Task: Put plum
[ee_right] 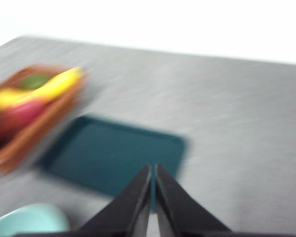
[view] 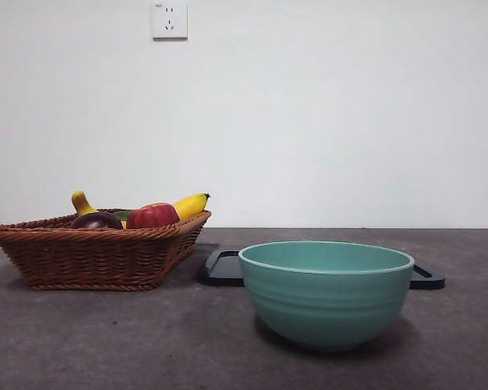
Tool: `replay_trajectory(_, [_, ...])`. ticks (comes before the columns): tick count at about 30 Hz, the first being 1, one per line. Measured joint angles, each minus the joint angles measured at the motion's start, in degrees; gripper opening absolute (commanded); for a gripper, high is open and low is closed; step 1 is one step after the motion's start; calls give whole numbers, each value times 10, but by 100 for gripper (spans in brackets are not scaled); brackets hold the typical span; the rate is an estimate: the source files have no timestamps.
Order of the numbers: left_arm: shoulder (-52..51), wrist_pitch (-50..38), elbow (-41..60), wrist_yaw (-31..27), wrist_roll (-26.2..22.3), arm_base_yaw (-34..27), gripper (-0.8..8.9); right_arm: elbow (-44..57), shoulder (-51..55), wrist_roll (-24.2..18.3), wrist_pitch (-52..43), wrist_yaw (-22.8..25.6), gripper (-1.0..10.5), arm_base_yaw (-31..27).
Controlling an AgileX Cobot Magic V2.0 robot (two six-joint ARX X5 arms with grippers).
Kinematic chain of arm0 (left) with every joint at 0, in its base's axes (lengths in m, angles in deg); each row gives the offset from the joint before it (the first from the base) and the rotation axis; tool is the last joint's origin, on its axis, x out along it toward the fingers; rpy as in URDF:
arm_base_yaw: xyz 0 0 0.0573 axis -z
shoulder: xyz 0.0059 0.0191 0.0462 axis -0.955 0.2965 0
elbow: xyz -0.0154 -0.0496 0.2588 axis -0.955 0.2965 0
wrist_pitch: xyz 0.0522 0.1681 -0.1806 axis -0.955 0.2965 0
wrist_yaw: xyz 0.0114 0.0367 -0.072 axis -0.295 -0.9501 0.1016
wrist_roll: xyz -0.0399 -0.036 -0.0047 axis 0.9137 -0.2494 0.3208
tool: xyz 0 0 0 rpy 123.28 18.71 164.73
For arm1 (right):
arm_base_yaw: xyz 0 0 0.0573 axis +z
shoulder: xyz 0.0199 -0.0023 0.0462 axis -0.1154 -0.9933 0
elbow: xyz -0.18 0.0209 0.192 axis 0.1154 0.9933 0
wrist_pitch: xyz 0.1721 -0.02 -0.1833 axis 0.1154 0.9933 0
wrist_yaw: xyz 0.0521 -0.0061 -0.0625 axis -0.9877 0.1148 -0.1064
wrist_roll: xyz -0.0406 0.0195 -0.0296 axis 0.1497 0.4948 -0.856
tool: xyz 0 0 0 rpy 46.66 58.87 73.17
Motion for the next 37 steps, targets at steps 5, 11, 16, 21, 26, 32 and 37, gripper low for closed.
replay_trajectory(5, [0, 0, 0, 0, 0, 0, 8, 154, 134, -3, -140, 0, 5, -74])
replay_trajectory(11, [0, 0, 0, 0, 0, 0, 8, 266, 209, -3, -207, 2, 5, -84])
replay_trajectory(16, [0, 0, 0, 0, 0, 0, 8, 323, 253, -3, -225, 29, 5, -84])
replay_trajectory(21, [0, 0, 0, 0, 0, 0, 8, 363, 283, -3, -225, 42, 5, -84])
replay_trajectory(26, [0, 0, 0, 0, 0, 0, 8, 379, 300, -3, -213, 43, 5, -84])
replay_trajectory(32, [0, 0, 0, 0, 0, 0, 8, 379, 300, -3, -177, 44, 5, -84])
replay_trajectory(37, [0, 0, 0, 0, 0, 0, 8, 378, 300, -3, -159, 51, 5, -84])
